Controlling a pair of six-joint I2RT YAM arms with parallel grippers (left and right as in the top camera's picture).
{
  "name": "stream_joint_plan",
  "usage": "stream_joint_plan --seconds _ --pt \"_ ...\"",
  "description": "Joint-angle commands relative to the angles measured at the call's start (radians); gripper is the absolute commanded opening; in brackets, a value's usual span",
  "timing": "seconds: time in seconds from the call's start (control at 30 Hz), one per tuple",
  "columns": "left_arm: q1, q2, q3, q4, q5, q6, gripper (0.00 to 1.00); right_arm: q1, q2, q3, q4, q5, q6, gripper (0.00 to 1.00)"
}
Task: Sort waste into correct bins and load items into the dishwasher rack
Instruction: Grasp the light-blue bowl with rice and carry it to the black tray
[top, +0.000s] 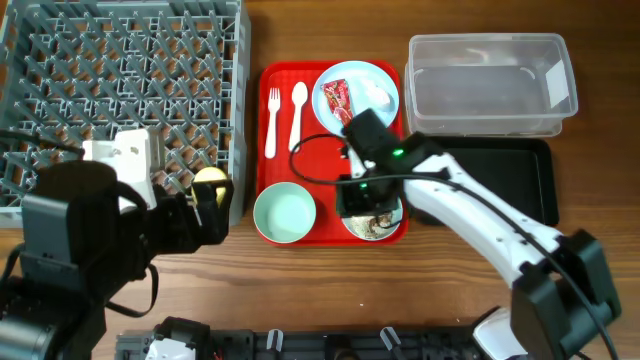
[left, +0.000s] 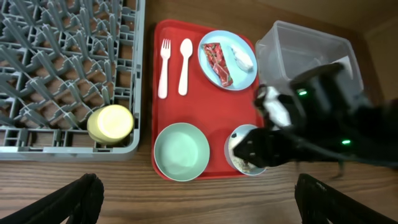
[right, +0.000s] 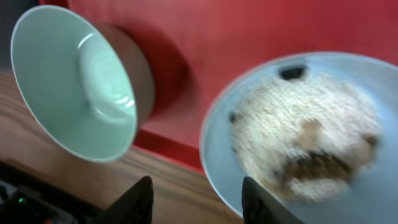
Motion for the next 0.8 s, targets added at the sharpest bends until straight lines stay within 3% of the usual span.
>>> stream_joint_plan --seconds 0.0,0.17,0.33,0.57,0.77 --pt "-0.003 -0.003 0.006 0.003 0.012 -0.008 1.00 0.070 0.062 -0.010 0.033 0.144 0.090 0.49" --pt "-0.003 -0.002 0.006 0.003 0.012 -0.008 1.00 0.106 0.155 -0.010 0.063 0.272 0.121 0.45" --pt "-0.003 -0.002 0.006 0.003 0.012 -0.008 1.00 0.106 0.223 -0.010 0.086 0.272 0.124 0.06" --pt "-0.003 -0.002 0.006 0.003 0.012 -0.008 1.00 0.102 0.149 -0.008 0.063 0.282 0.125 0.04" --pt "-0.003 -0.002 0.006 0.003 0.012 -0.009 1.00 0.071 -0.018 -0.008 -0.002 0.282 0.117 0.04"
